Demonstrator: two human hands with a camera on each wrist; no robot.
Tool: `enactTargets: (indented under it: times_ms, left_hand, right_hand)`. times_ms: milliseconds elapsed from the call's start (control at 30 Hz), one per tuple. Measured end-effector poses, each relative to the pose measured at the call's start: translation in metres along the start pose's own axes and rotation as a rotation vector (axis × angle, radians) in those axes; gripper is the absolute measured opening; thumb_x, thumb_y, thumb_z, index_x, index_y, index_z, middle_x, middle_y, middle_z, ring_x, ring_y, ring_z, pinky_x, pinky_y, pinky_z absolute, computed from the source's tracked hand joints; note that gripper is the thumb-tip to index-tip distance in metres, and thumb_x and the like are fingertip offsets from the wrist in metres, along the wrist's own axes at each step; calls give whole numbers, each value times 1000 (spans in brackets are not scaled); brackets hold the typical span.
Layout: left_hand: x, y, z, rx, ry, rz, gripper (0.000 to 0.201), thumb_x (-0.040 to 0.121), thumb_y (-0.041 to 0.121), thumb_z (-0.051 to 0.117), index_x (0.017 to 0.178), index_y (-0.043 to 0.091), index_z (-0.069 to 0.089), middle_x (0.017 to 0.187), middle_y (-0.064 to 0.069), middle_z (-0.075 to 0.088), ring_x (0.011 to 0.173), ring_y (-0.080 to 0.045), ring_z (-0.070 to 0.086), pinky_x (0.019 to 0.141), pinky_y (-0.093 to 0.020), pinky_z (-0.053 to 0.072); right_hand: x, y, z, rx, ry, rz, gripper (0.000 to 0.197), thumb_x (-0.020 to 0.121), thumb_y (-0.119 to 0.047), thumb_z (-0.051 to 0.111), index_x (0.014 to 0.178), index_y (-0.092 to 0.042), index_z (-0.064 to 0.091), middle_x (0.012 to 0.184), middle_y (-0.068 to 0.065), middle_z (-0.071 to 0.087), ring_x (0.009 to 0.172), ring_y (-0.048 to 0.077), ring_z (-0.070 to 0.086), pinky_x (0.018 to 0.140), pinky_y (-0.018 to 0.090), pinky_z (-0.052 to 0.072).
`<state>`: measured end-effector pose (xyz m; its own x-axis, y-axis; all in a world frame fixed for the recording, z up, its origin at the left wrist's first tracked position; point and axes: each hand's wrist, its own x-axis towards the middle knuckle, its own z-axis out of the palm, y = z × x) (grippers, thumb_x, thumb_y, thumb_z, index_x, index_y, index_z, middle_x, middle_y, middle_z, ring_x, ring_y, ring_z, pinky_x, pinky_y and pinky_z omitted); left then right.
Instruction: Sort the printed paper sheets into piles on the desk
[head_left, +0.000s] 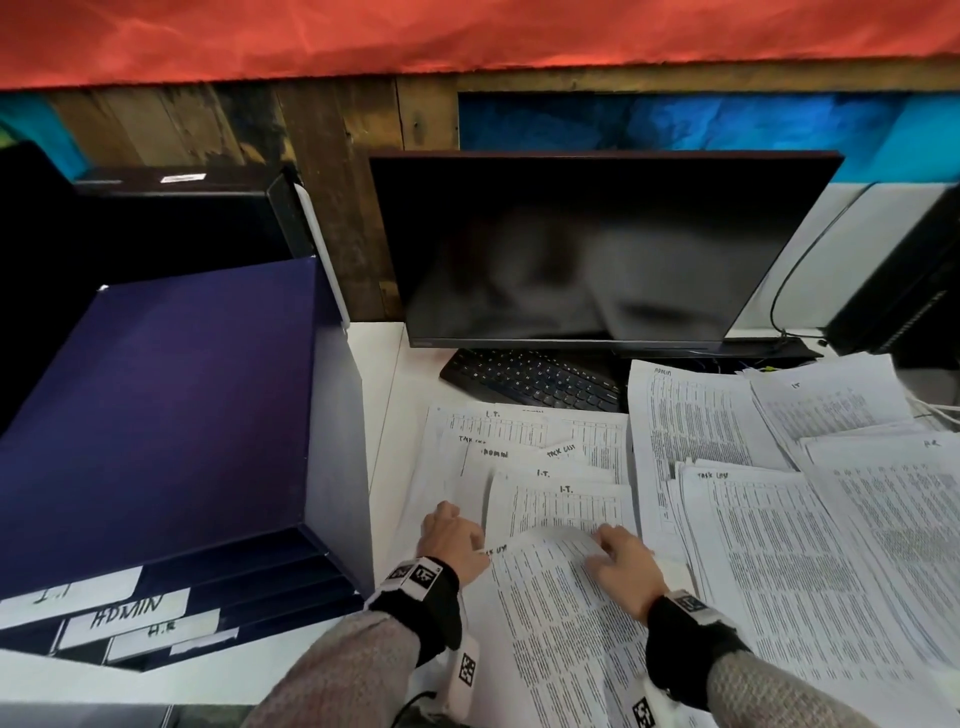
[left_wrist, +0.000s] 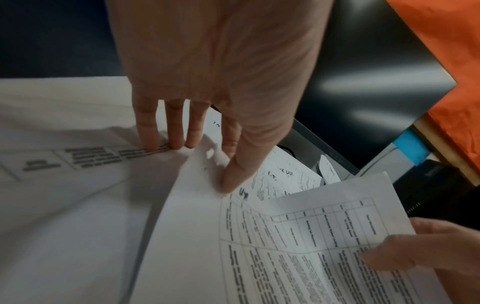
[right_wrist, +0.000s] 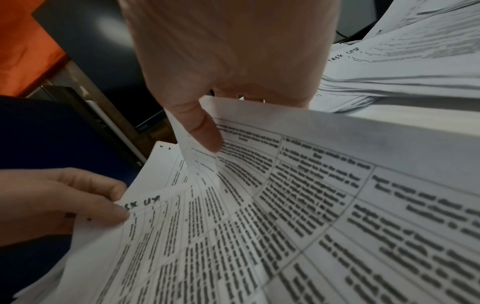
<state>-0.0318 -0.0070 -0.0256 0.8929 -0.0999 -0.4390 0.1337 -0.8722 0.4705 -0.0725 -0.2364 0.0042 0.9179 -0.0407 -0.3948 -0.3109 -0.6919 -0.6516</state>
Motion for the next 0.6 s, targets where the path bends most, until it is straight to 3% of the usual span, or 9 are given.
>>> enactTargets:
  times_ms: [100, 167, 267, 367, 467, 533, 600]
  left_hand:
    - [2, 2, 0, -88, 46, -56, 18, 83, 34, 66, 91, 19, 68, 132, -4, 35, 126, -24, 33, 109, -33, 32]
    - [4, 5, -2, -133, 78, -84, 22, 82, 40, 65, 92, 20, 69, 124, -5, 39, 122, -23, 40, 109, -33, 32]
    - [5, 6, -2, -129, 119, -52, 20, 84, 36, 65, 94, 19, 70, 120, -4, 45, 119, -22, 44, 109, -33, 33]
    - [3, 5, 3, -166, 136, -19, 16, 83, 32, 65, 92, 19, 69, 116, -2, 48, 116, -21, 45, 106, -33, 36]
    - [1, 5, 7, -247, 141, -12, 10, 81, 32, 67, 89, 26, 64, 114, 2, 45, 114, -19, 43, 104, -34, 38]
    - [1, 3, 7, -313, 187, -54, 10, 81, 29, 68, 89, 28, 62, 113, 4, 39, 115, -17, 43, 106, -33, 36]
    - [4, 0, 6, -360, 235, -118, 15, 84, 27, 66, 99, 26, 63, 118, 0, 40, 116, -20, 46, 108, -34, 35]
  right_hand:
    - [2, 1, 0, -13, 13, 9, 4, 87, -14, 53, 89, -11, 56, 96, 7, 57, 84, 19, 55, 62, 20, 40]
    - [5, 1, -1, -27, 26, 14, 17, 88, -18, 54, 103, -10, 58, 108, 8, 57, 95, 20, 54, 76, 24, 42]
    - [7, -1, -2, -26, 29, 42, 41, 90, -21, 55, 128, -7, 51, 125, 9, 53, 110, 23, 52, 90, 26, 40]
    - [6, -5, -3, -37, 17, 57, 41, 90, -21, 55, 128, -7, 51, 125, 9, 54, 107, 22, 53, 91, 28, 45]
    - [4, -9, -6, 31, 9, 80, 37, 92, -16, 54, 127, -3, 49, 117, 7, 54, 95, 17, 50, 77, 22, 45]
    - [3, -10, -8, 80, 27, 106, 41, 94, -14, 52, 131, 0, 44, 114, 10, 56, 95, 19, 50, 80, 24, 42]
    - [5, -7, -9, 128, 67, 130, 48, 94, -15, 52, 137, 0, 39, 111, 10, 58, 102, 24, 53, 88, 26, 41]
